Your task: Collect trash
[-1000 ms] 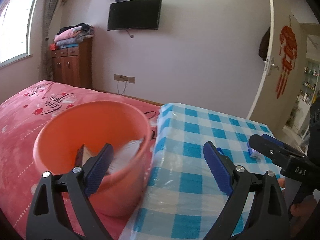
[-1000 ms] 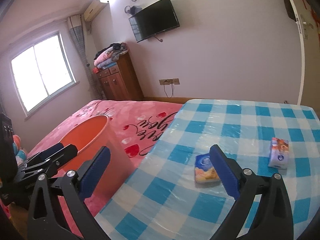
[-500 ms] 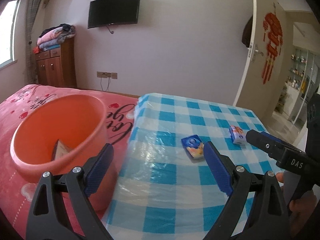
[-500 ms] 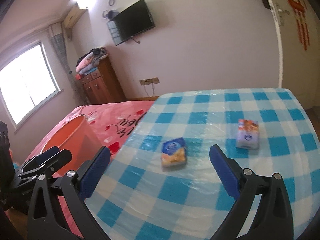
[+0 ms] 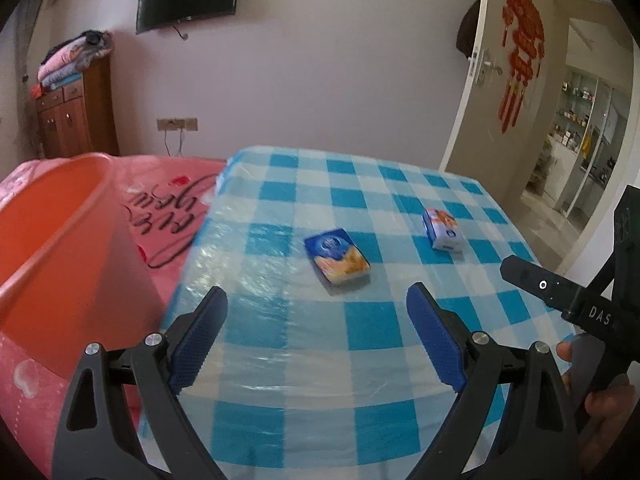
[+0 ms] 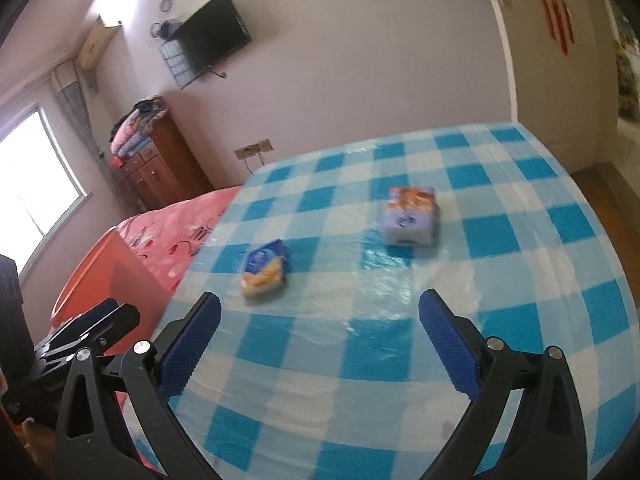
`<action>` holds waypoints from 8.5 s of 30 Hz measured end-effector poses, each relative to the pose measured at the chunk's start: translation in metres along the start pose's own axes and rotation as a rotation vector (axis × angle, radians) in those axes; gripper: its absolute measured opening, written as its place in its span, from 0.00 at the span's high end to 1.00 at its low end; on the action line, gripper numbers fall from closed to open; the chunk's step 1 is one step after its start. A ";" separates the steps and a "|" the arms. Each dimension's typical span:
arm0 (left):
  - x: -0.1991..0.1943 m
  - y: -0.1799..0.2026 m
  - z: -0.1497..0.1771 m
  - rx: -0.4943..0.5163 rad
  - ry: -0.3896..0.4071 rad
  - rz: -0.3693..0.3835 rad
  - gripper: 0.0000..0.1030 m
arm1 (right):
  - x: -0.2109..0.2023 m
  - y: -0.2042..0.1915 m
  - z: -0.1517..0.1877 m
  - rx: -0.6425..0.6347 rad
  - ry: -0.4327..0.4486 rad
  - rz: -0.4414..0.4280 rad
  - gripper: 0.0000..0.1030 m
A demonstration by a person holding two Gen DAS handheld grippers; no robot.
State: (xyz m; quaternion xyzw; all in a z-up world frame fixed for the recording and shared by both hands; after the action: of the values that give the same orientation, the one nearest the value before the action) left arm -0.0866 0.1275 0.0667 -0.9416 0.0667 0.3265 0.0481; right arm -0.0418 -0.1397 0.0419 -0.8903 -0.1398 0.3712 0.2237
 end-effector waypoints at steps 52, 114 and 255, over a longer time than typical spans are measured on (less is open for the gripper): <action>0.175 0.022 -0.028 -0.041 -0.247 -0.139 0.29 | 0.142 0.060 -0.080 0.002 -0.119 0.095 0.18; 0.050 -0.013 -0.014 -0.107 -0.061 -0.056 0.50 | 0.058 0.000 -0.011 -0.075 -0.141 0.031 0.43; 0.009 0.108 -0.047 0.127 0.123 -0.068 0.04 | -0.063 0.050 -0.019 -0.107 0.248 0.293 0.09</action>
State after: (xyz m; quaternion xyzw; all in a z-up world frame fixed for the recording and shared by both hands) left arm -0.0680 0.0135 0.0925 -0.9566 0.0584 0.2615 0.1147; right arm -0.0670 -0.2151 0.0665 -0.9506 0.0004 0.2795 0.1349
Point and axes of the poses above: each gripper's, at about its wrist camera, not at the fingertips, and x roughly the way its jaws point, y to its right, z to its underside, the point moved 3 cm from there along x, roughly the way its jaws point, and after that the axes turned 13 degrees about x, right-handed, at the moved point
